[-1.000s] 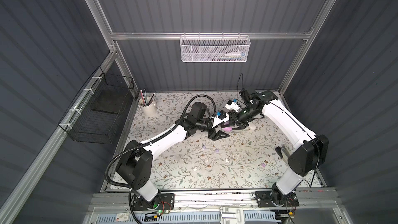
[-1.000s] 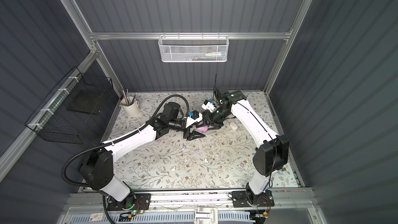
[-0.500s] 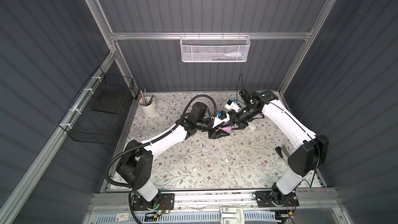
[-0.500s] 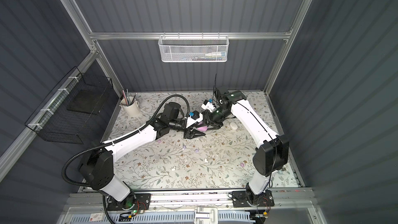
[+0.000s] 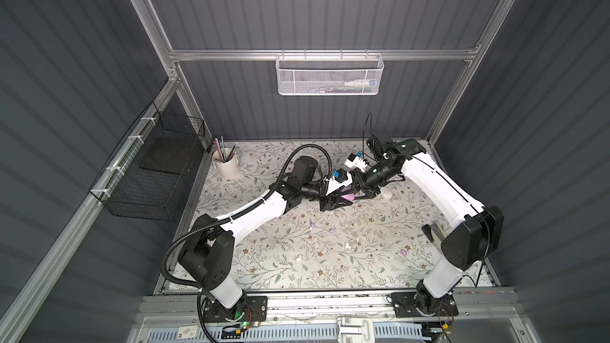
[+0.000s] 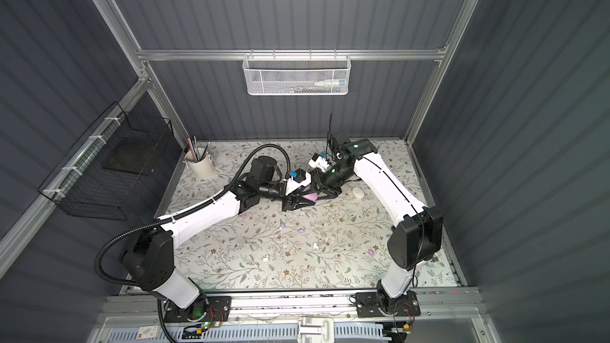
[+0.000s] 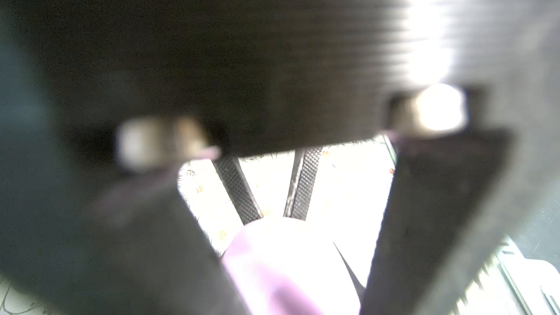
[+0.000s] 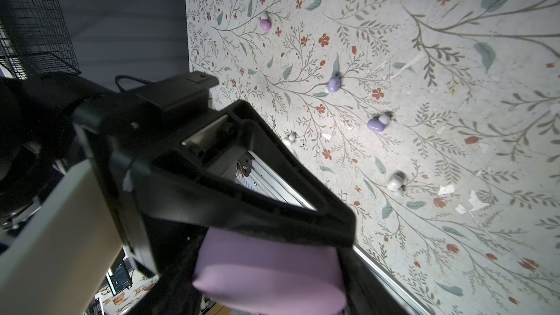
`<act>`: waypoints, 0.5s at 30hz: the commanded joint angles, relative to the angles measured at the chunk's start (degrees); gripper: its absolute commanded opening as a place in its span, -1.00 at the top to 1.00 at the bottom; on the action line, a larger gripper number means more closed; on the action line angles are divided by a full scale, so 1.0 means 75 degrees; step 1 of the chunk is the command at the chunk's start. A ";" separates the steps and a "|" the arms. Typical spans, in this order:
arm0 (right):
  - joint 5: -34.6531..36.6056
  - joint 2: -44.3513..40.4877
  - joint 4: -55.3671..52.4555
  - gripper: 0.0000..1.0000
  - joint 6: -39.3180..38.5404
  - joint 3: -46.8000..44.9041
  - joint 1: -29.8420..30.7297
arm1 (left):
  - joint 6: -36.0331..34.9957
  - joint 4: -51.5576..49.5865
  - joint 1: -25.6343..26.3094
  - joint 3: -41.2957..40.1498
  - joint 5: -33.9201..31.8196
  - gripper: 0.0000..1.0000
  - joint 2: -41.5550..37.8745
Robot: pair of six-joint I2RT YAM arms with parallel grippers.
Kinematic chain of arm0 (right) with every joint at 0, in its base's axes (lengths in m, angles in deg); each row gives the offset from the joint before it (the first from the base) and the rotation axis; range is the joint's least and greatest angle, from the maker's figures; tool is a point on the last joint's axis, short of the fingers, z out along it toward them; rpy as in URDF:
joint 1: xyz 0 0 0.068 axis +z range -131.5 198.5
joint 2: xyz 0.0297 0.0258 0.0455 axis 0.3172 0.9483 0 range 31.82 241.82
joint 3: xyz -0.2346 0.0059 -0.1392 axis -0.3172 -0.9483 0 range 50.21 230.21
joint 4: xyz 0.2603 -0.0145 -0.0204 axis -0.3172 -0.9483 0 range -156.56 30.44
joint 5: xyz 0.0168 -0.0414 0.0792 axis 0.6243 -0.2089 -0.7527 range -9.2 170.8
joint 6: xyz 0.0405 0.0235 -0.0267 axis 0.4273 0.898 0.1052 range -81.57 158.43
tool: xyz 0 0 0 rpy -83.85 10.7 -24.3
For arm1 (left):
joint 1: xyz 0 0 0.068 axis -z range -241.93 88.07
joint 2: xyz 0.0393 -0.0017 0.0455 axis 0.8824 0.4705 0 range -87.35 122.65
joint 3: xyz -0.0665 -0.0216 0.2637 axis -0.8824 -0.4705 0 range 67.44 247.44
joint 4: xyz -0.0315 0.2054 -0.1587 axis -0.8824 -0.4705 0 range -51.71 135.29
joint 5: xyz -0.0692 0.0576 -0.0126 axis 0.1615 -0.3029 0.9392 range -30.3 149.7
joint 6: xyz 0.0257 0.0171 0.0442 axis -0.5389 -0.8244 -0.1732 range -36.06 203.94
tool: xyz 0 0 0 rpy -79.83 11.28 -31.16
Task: Insert wireless bluetooth earbuds into charging case
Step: Pass the charging case.
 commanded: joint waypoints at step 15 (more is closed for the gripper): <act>-0.0012 0.0032 -0.0218 -0.11 -0.0053 -0.0087 -0.0041 | -0.0536 -0.0630 0.0074 -0.0099 0.0110 -0.08 -0.0483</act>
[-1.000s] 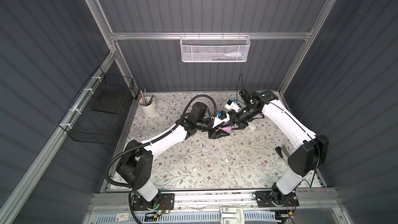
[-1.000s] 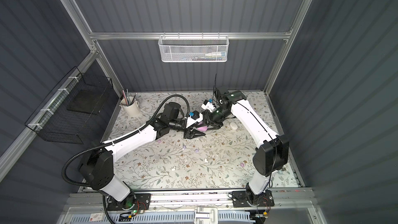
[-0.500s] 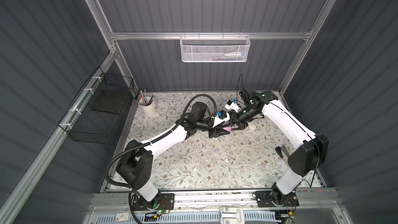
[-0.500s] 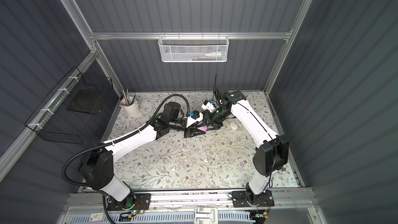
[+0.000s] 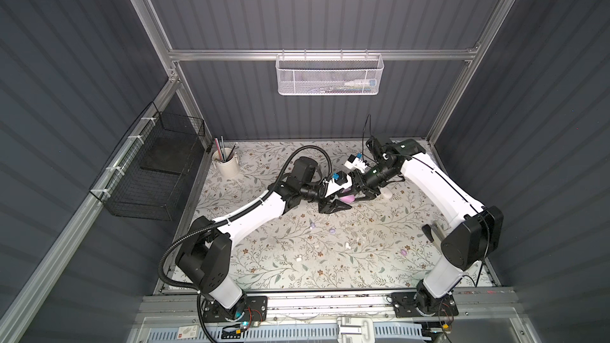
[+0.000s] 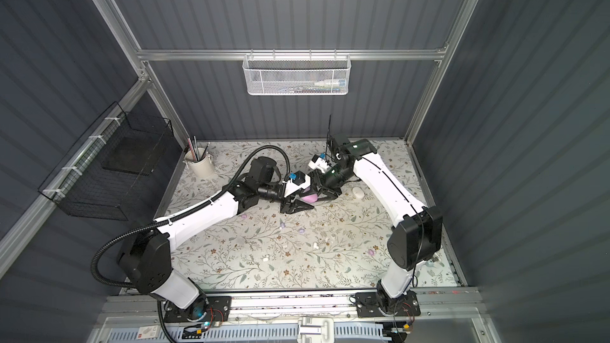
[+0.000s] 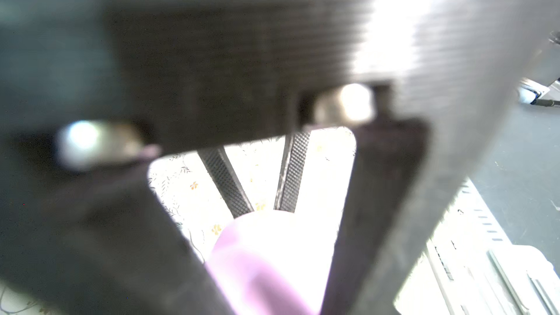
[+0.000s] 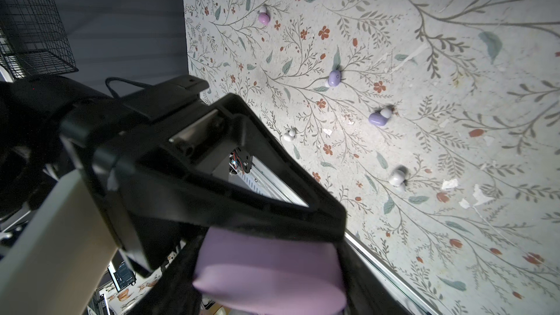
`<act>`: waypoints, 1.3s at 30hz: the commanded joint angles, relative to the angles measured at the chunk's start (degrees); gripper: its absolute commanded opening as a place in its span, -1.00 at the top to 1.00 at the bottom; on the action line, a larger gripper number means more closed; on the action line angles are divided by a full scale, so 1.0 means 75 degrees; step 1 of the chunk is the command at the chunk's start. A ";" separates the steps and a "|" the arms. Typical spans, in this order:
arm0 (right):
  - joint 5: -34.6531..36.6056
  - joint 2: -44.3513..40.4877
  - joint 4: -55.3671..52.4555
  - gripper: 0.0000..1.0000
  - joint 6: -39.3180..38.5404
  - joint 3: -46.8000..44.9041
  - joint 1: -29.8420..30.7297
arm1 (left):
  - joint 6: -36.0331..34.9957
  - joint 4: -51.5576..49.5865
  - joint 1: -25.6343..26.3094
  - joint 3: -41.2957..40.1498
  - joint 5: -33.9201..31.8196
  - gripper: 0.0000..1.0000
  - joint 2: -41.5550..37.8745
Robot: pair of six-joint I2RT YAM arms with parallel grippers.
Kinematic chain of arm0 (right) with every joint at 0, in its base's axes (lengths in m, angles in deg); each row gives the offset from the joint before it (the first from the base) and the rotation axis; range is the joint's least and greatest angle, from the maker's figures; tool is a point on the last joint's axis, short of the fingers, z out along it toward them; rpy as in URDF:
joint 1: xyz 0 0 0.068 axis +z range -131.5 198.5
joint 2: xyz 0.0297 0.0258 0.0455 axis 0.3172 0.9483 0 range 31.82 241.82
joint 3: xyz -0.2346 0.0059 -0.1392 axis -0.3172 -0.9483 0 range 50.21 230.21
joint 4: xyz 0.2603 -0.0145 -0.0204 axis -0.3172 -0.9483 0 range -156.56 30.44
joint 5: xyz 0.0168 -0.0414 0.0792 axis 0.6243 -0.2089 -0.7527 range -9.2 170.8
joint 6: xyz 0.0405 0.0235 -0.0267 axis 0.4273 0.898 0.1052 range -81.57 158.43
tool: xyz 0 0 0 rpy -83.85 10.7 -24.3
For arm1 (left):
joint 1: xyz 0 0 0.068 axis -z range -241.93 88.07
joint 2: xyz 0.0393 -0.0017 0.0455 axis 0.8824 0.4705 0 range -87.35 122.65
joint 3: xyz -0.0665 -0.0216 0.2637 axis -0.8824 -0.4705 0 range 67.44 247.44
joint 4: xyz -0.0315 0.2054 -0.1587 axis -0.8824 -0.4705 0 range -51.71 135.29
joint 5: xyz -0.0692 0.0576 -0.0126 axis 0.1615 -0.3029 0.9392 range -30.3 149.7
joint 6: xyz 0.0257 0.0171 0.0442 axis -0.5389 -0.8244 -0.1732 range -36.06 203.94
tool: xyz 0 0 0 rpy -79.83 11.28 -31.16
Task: Insert wireless bluetooth earbuds into charging case
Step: Pass the charging case.
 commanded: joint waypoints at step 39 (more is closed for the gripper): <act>0.1966 -0.4351 0.2741 -0.97 -0.1931 -0.3749 -0.0775 | 0.1867 0.0100 0.0021 -0.0095 0.1599 0.45 -0.0110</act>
